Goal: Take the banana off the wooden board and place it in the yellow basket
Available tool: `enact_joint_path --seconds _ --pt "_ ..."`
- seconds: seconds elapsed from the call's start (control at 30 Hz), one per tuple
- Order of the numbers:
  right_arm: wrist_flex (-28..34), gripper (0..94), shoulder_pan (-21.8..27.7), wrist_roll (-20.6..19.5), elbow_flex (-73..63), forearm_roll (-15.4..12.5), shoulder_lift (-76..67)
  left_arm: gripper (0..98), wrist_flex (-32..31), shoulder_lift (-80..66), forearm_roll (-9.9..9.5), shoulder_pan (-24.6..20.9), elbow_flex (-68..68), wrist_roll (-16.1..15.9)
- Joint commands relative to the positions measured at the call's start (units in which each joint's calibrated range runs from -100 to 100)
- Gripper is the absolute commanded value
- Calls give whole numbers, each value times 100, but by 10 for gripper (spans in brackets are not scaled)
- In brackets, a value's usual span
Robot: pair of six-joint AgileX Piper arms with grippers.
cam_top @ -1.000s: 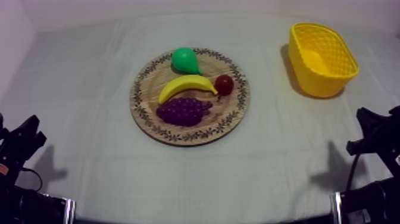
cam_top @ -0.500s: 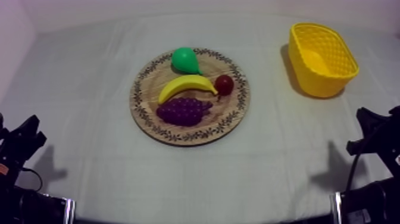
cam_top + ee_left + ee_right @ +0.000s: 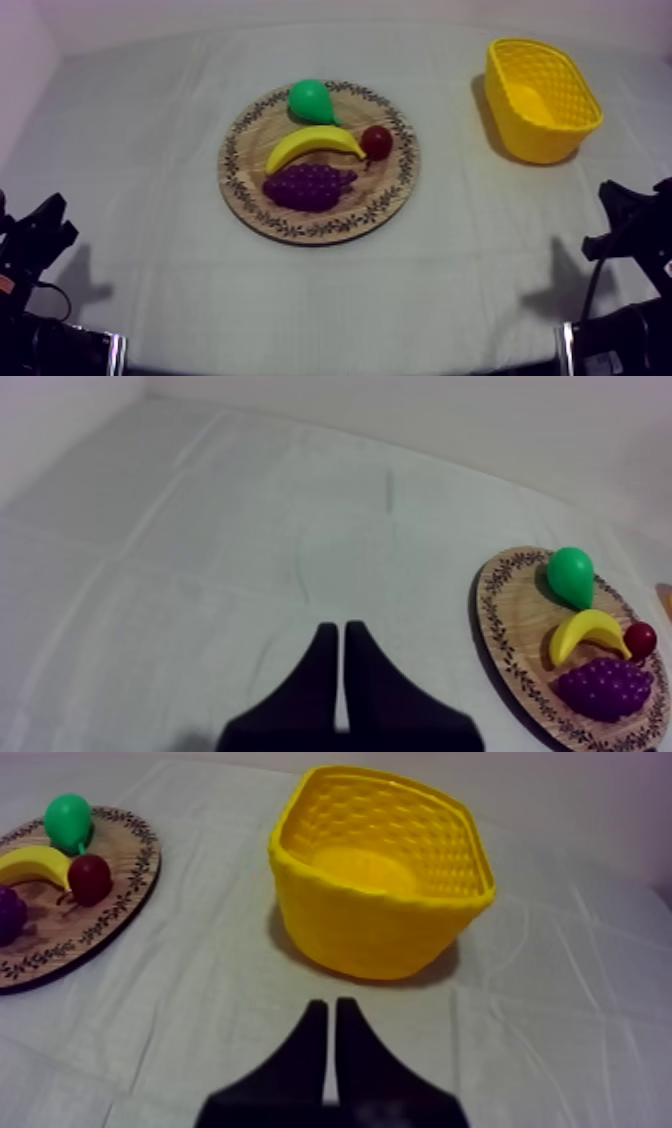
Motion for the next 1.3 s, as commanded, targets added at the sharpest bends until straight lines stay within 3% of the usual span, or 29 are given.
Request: enact_joint_path --seconds 0.0,1.27 --pt "0 4 -1 -2 4 -1 -1 0 1 0 0 -1 -4 0" --pt "0 4 -1 142 4 -1 -1 0 1 0 0 -1 -4 0"
